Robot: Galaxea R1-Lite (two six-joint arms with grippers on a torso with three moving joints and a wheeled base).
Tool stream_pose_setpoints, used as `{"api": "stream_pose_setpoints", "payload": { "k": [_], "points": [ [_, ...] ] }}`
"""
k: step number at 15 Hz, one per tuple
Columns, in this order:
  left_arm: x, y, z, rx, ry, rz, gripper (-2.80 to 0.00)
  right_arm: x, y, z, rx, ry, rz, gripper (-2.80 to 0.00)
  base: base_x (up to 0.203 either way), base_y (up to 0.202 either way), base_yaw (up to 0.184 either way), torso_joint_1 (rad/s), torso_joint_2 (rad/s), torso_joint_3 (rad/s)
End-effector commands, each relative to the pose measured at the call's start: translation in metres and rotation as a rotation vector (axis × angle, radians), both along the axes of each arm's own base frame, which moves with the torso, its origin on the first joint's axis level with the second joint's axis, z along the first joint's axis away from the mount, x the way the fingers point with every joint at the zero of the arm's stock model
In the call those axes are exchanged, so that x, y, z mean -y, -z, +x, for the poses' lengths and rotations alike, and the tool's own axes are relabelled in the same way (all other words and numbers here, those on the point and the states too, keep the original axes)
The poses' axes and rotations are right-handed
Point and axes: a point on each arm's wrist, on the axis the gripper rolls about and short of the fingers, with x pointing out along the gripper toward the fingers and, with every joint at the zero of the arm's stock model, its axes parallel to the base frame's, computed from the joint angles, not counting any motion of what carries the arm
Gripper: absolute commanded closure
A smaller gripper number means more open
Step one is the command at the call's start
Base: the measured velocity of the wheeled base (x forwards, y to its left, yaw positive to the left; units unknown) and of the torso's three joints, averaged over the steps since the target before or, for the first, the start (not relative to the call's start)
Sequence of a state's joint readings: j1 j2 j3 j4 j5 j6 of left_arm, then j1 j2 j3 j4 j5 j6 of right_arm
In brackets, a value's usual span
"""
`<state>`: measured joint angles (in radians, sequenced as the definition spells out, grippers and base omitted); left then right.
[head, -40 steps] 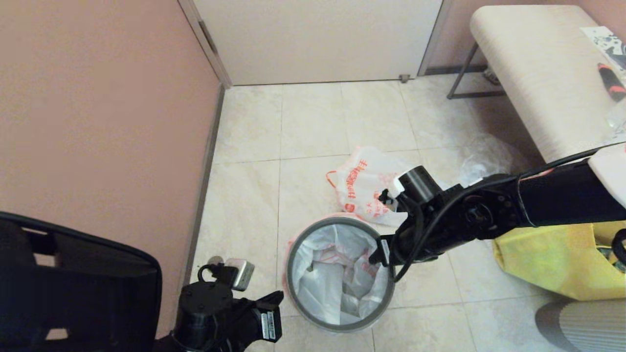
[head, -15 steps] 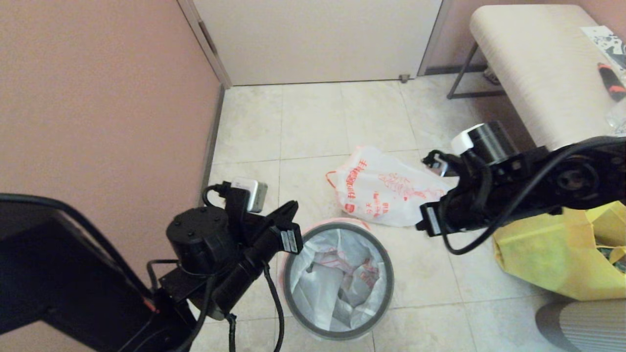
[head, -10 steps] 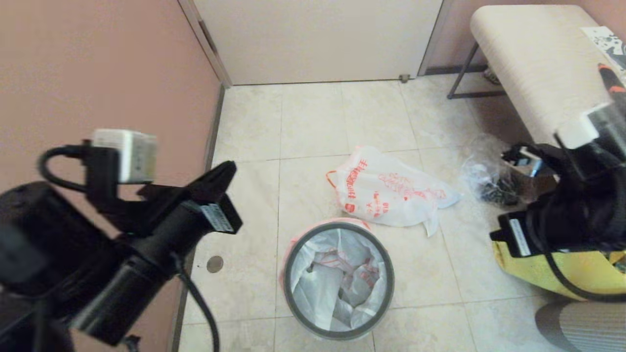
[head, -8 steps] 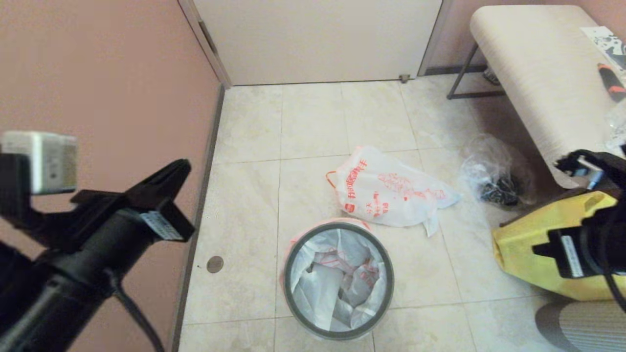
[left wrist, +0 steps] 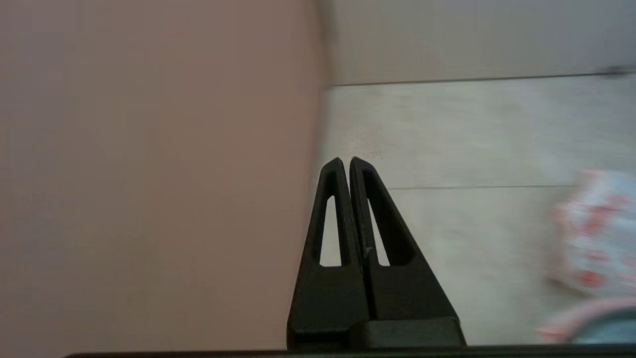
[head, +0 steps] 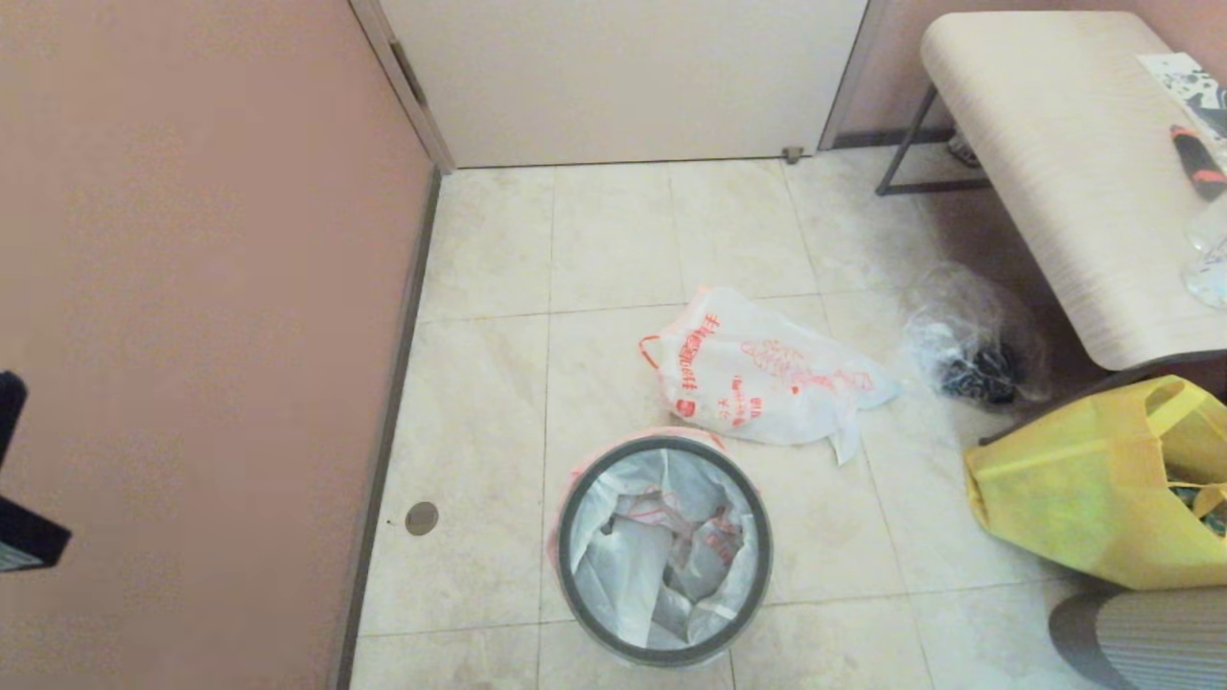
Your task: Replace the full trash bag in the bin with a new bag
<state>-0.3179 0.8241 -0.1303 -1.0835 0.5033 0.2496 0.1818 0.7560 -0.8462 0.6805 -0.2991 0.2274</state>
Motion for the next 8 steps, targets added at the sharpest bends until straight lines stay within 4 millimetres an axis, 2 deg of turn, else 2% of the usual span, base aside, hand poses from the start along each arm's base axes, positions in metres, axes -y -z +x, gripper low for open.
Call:
{"api": "stream_pose_setpoints", "payload": {
  "k": [1,3,4,6,8],
  "points": [
    [-0.011,0.005,-0.021,0.058,-0.076,-0.023,0.00,0.007,0.007,-0.042,0.131,0.041,0.022,0.00,0.000,0.000,0.000,0.000,0.00,0.000],
    [-0.017,0.023,-0.037,0.034,-0.166,-0.036,0.00,0.010,0.023,-0.070,0.180,0.079,0.025,0.00,0.000,0.000,0.000,0.000,0.00,0.000],
    [-0.020,0.030,-0.044,0.022,-0.234,-0.043,0.00,0.011,0.037,-0.080,0.186,0.095,0.022,0.00,0.000,0.000,0.000,0.000,0.00,0.000],
    [-0.024,0.044,-0.057,-0.008,-0.330,-0.054,0.00,0.010,0.064,-0.094,0.202,0.127,0.000,0.00,0.000,0.000,0.000,0.000,0.00,0.000],
    [-0.024,0.057,-0.072,-0.020,-0.348,-0.060,0.00,0.007,0.082,-0.104,0.219,0.157,-0.053,0.00,0.000,0.000,0.000,0.000,0.00,0.000]
  ]
}}
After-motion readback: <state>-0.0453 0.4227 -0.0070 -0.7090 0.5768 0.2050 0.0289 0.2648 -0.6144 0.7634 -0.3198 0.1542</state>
